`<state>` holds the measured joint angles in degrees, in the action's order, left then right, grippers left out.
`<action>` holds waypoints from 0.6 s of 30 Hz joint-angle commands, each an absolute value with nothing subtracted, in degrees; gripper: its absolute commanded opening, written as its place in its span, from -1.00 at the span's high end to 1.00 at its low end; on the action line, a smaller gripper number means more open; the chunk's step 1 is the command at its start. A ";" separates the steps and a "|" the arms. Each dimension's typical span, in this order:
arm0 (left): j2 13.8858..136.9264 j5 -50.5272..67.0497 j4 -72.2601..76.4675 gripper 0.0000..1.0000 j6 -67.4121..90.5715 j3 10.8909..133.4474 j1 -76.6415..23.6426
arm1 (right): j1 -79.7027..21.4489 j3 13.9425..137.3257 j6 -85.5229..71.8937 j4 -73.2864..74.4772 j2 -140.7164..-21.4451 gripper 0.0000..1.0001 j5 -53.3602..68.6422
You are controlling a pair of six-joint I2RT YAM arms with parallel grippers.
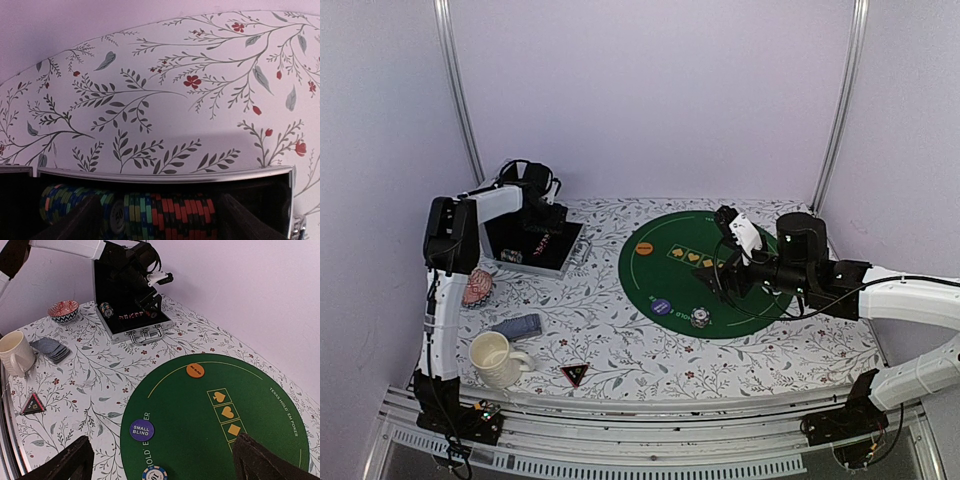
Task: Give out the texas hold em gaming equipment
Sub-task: Pick up the pile of poker chips from the chip case.
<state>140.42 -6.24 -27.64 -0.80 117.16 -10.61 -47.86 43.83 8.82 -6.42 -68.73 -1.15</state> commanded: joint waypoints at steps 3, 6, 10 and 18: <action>138.95 -6.44 -28.23 -0.66 -1.03 113.48 -9.92 | -47.76 43.15 8.52 -5.93 -68.20 -0.97 -0.62; 138.44 -7.82 -27.93 -0.69 -1.41 113.96 -10.06 | -47.75 43.21 8.59 -5.89 -68.24 -0.98 -0.27; 138.25 -10.18 -27.35 -0.67 -2.50 114.34 -10.58 | -47.73 43.33 8.68 -5.81 -68.37 -0.98 -0.18; 138.72 -17.21 -23.88 -0.55 -5.53 112.96 -12.86 | -47.75 44.07 8.88 -5.48 -68.91 -0.98 0.41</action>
